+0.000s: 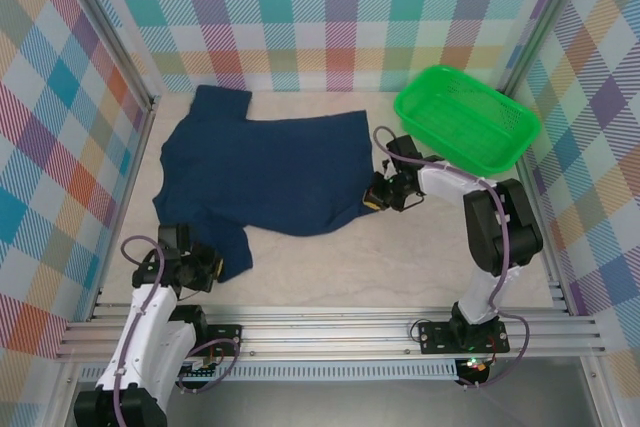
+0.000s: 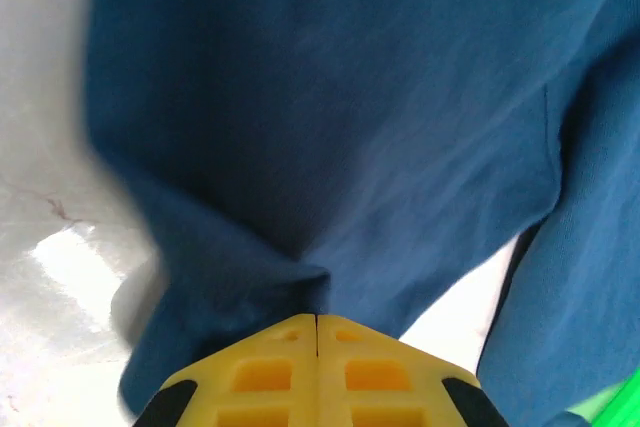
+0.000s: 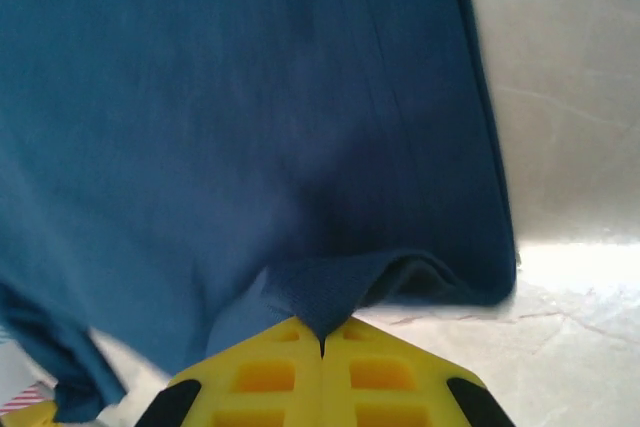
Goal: Fold and stack the t-shirts
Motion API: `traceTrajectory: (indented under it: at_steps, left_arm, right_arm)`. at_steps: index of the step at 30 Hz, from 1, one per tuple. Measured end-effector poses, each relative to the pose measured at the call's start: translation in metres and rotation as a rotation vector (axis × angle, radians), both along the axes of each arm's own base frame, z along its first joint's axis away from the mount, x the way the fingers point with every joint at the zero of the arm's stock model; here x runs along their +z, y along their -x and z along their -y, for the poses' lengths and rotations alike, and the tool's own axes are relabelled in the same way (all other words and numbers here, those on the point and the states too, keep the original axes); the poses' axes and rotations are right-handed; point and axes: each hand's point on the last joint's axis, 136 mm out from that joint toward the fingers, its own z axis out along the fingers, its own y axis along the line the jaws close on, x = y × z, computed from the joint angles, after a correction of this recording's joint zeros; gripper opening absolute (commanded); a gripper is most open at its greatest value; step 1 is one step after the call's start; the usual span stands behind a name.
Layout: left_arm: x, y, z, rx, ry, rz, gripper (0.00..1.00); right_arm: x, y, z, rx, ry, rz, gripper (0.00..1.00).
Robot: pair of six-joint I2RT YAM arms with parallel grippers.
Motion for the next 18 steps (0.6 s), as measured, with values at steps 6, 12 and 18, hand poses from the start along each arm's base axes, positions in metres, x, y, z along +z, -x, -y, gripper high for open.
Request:
traceTrajectory:
  at_steps: [6, 12, 18]
  left_arm:
    - [0.006, -0.006, 0.007, 0.020, 0.038, 0.065, 0.00]
    - [0.008, -0.013, 0.018, 0.012, 0.073, 0.075, 0.00]
    - [0.014, -0.017, 0.044, -0.069, 0.092, 0.068, 0.00]
  right_arm:
    - [-0.019, 0.012, 0.022, -0.029, 0.115, -0.032, 0.00]
    - [-0.017, 0.025, 0.047, -0.061, 0.228, -0.039, 0.00]
    - [-0.011, 0.022, 0.077, -0.104, 0.288, -0.022, 0.00]
